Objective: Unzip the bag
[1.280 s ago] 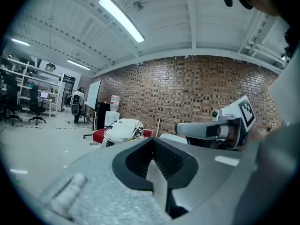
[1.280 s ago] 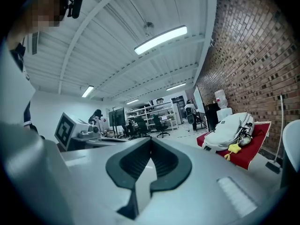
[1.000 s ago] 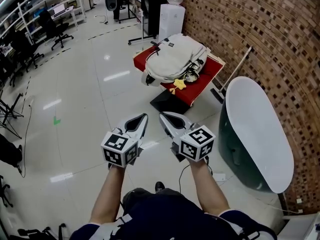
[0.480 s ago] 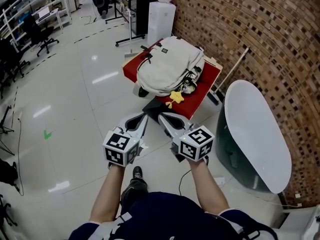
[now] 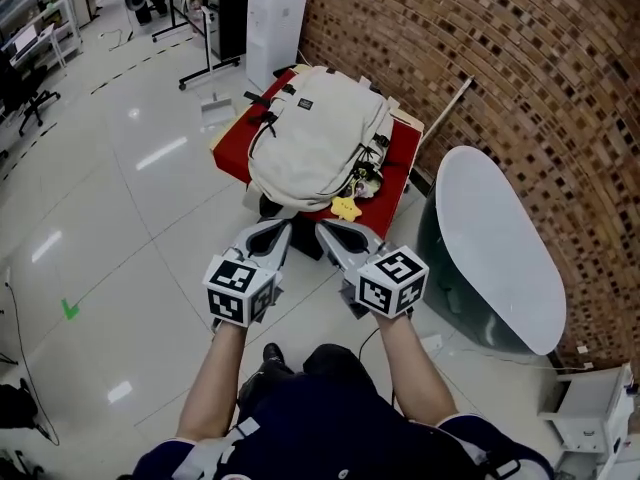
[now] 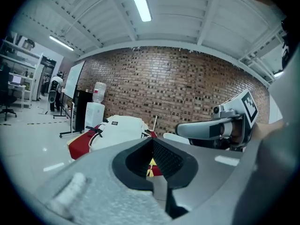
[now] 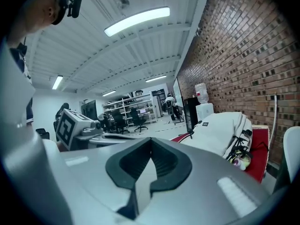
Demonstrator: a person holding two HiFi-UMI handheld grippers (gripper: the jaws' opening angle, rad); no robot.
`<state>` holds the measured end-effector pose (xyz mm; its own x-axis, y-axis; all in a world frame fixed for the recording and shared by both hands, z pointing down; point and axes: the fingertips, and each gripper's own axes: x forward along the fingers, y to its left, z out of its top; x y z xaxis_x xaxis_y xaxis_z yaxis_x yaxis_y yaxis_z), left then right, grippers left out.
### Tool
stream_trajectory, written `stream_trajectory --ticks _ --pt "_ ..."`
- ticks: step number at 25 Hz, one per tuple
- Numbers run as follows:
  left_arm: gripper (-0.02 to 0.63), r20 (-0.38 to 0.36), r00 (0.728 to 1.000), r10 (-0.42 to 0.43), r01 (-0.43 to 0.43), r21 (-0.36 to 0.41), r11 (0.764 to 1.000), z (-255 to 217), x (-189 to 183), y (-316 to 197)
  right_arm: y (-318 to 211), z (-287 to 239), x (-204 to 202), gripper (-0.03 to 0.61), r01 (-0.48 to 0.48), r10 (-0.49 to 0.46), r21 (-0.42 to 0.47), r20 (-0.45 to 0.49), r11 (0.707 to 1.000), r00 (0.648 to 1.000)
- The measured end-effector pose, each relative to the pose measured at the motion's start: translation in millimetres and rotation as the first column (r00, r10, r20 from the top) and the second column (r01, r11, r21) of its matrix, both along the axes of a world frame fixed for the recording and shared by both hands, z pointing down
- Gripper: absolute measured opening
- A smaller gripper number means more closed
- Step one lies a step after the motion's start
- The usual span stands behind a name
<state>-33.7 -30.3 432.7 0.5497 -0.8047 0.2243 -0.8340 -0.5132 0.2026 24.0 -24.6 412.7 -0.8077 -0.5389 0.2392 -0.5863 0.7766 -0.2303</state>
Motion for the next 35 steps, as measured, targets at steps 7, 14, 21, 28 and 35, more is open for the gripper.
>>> stream_trajectory --ticks 7,14,21,28,35 --pt "0.002 0.001 1.000 0.030 -0.030 -0.043 0.999 19 -10 -58 -53 16 -11 0.005 -0.011 0.011 -0.020 -0.020 1.000 1.000" --pt "0.002 0.071 0.997 0.019 -0.015 -0.062 0.998 28 -5 -131 -130 31 -7 0.005 0.028 -0.028 -0.017 -0.004 0.999 1.000" --pt "0.002 0.143 0.989 -0.022 0.040 -0.125 0.991 50 -3 -182 -193 46 -3 0.005 0.067 -0.064 -0.047 0.060 0.997 0.996" --pt "0.002 0.206 0.978 -0.037 0.076 -0.183 0.980 73 -23 -217 -229 56 -24 0.005 0.095 -0.092 -0.056 0.058 0.994 0.994" --pt "0.002 0.242 0.970 0.006 0.044 -0.202 0.978 106 -55 -263 -267 80 -48 0.005 0.051 -0.054 -0.067 -0.046 0.996 0.997"
